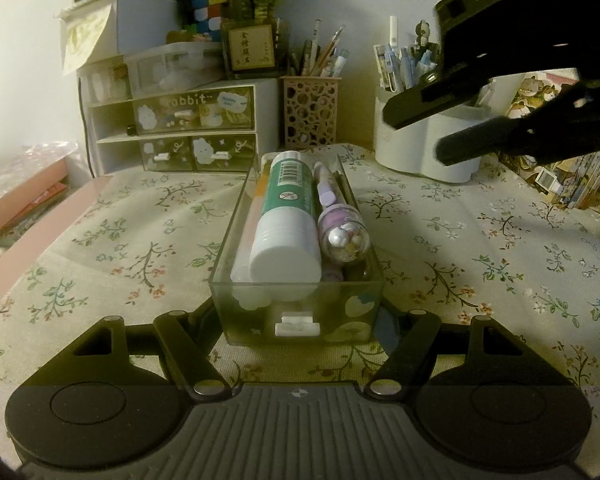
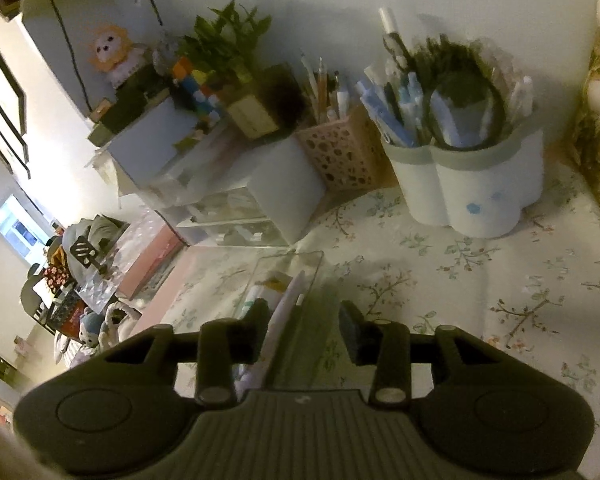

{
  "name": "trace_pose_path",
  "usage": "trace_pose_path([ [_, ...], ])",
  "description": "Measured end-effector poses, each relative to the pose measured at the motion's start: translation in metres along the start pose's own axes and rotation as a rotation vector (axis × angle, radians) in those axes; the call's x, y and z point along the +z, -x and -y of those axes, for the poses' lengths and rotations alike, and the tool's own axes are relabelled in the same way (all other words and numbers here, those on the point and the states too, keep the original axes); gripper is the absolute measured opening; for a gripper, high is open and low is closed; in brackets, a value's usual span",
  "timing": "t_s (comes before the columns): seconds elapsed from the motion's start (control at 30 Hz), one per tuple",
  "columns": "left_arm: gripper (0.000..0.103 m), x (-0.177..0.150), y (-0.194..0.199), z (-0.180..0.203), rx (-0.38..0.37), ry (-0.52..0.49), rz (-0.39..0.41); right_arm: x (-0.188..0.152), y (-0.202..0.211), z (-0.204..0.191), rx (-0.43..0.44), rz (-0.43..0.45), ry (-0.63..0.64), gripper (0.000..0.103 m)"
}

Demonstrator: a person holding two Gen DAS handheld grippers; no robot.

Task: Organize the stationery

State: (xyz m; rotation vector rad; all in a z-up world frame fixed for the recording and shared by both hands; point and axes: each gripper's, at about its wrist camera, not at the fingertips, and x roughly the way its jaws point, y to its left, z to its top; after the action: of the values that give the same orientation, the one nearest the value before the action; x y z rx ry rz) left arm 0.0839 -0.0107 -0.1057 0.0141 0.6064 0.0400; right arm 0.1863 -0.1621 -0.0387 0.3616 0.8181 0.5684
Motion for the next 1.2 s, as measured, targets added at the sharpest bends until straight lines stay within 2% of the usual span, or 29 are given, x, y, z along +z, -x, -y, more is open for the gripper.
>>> trace_pose_path([
  [0.17,0.072,0.0,0.0,0.0,0.002,0.001,-0.001,-0.013,0.017,-0.001,-0.001,-0.001,0.029,0.053],
  [0.37,0.072,0.0,0.0,0.0,0.002,0.001,-0.002,-0.031,0.024,0.005,-0.052,-0.039,0.071,0.056],
  [0.57,0.072,0.0,0.0,-0.001,0.002,0.002,-0.003,-0.049,0.028,0.005,-0.048,-0.058,0.039,0.06],
  [0.7,0.072,0.0,0.001,-0.001,0.0,-0.001,-0.005,-0.061,0.037,0.002,-0.035,-0.024,0.024,0.061],
  [1.0,0.073,0.002,-0.001,-0.003,-0.011,0.003,-0.012,-0.077,0.039,0.01,-0.066,-0.032,-0.008,0.061],
  [1.2,0.073,0.007,-0.003,-0.003,-0.01,0.005,-0.043,-0.083,0.037,0.007,-0.103,-0.032,0.025,0.061],
])
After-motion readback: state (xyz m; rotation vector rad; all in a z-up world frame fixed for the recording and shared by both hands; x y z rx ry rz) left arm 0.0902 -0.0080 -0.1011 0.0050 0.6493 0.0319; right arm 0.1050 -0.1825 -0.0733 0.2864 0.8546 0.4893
